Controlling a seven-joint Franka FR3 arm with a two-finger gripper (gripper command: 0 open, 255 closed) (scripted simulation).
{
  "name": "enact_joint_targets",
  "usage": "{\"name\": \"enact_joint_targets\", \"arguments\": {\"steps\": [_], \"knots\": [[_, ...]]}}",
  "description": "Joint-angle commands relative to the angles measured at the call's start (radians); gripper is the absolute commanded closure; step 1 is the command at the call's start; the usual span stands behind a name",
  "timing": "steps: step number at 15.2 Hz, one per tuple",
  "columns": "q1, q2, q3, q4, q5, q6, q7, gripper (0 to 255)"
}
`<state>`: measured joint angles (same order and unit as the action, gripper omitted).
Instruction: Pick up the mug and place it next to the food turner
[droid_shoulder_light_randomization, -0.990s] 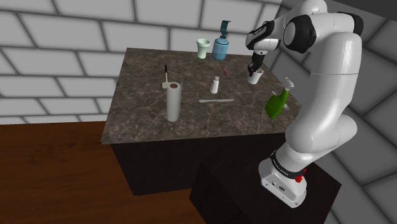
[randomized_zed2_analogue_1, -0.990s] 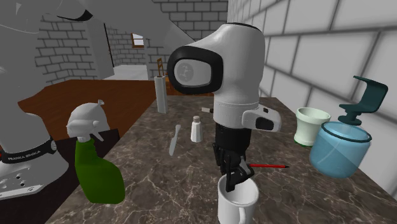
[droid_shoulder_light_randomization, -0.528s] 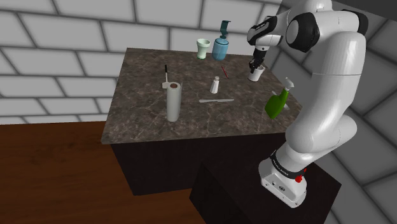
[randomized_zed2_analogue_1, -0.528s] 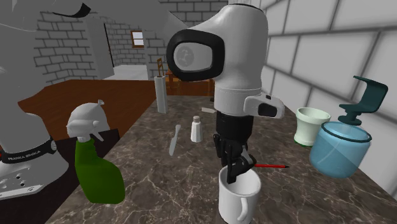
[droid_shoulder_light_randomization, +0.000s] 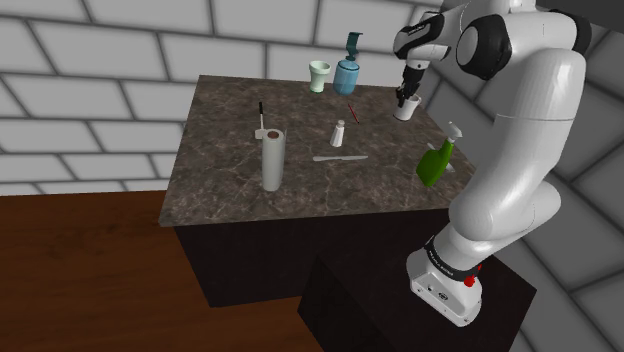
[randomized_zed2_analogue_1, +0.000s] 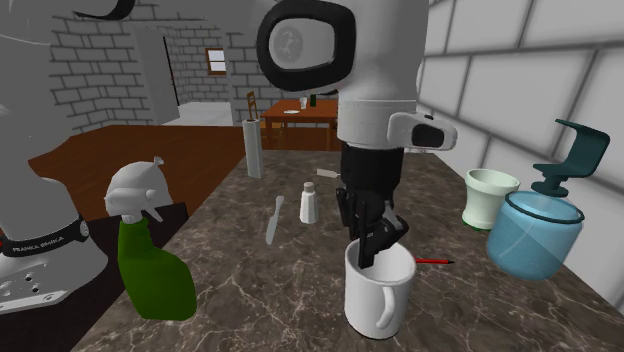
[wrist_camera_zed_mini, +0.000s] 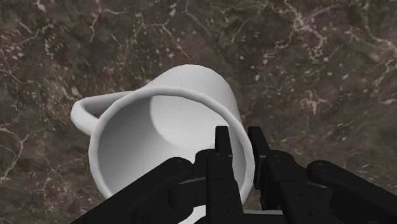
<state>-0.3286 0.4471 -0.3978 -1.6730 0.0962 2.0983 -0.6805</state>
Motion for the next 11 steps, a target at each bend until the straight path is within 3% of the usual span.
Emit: {"name": "enact_joint_targets", "arguments": {"steps": [1, 11], "knots": [[0.003, -0.011, -0.002, 0.013, -0.005, -0.024, 0.004, 255], [0.006, -0.052, -0.011, 0.091, -0.022, -0.14, 0.008, 255]]}}
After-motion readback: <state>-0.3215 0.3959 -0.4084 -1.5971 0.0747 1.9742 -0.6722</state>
